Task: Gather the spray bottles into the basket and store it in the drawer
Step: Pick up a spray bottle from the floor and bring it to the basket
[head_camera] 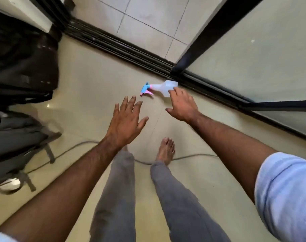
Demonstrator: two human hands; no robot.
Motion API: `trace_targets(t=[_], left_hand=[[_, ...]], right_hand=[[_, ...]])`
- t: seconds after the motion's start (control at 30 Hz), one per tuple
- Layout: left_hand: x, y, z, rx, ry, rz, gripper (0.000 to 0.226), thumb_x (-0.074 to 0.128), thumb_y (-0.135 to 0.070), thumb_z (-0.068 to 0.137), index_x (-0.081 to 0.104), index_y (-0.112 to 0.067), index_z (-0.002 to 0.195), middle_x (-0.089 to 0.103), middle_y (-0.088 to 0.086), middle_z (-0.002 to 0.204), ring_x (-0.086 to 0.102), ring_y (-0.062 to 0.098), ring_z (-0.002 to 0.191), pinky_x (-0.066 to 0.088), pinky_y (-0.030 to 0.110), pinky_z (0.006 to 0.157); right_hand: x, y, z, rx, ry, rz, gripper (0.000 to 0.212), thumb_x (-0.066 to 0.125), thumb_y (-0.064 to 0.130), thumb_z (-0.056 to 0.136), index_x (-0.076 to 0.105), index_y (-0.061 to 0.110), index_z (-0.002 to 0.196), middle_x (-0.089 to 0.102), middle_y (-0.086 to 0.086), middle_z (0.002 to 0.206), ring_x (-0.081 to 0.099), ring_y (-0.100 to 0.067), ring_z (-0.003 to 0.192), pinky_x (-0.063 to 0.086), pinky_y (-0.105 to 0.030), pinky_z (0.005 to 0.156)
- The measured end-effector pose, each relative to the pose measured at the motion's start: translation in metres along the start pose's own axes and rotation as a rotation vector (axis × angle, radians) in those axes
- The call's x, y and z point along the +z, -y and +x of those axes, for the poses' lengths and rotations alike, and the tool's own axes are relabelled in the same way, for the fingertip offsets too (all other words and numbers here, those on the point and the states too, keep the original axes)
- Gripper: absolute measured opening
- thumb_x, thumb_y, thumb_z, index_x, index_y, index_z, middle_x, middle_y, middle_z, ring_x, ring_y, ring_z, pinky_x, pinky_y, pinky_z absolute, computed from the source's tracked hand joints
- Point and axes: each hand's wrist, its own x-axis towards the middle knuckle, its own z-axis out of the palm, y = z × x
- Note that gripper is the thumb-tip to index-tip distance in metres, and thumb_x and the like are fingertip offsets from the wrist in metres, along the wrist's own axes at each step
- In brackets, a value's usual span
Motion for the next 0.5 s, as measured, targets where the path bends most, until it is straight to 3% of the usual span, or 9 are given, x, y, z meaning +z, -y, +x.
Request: trace_targets(t=[0.2, 0.37, 0.5], left_hand=[[0.085, 0.061, 0.097, 0.013, 0.055, -0.032, 0.062, 0.034, -0.048, 0.102, 0.026, -0.017, 0.155, 0.014, 0.009, 0.168, 0.01, 0.03, 0.156, 0.016, 0.054, 0.124], [0.117, 0.091, 0.142, 0.027, 0.059, -0.053, 0.058, 0.043, -0.04, 0.101, 0.031, -0.015, 0.153, 0.014, 0.011, 0.167, 0.01, 0.031, 0.155, 0.018, 0.054, 0.122], [0.11, 0.089, 0.144, 0.019, 0.066, -0.126, 0.052, 0.047, -0.034, 0.101, 0.039, -0.017, 0.149, 0.015, 0.011, 0.167, 0.011, 0.03, 0.155, 0.019, 0.049, 0.123]], right_hand=[[0.073, -0.01, 0.142, 0.061, -0.049, -0.119, 0.071, 0.073, 0.027, 0.08, 0.039, 0.012, 0.141, 0.036, -0.013, 0.149, 0.03, -0.034, 0.142, 0.03, -0.055, 0.114], [0.115, -0.011, 0.187, 0.071, -0.057, -0.285, 0.057, 0.07, 0.017, 0.078, 0.045, 0.019, 0.13, 0.045, -0.009, 0.131, 0.046, -0.033, 0.117, 0.042, -0.057, 0.096], [0.125, -0.013, 0.182, 0.143, -0.031, -0.217, 0.052, 0.071, 0.024, 0.079, 0.048, 0.022, 0.125, 0.049, -0.007, 0.126, 0.045, -0.032, 0.115, 0.042, -0.049, 0.087]])
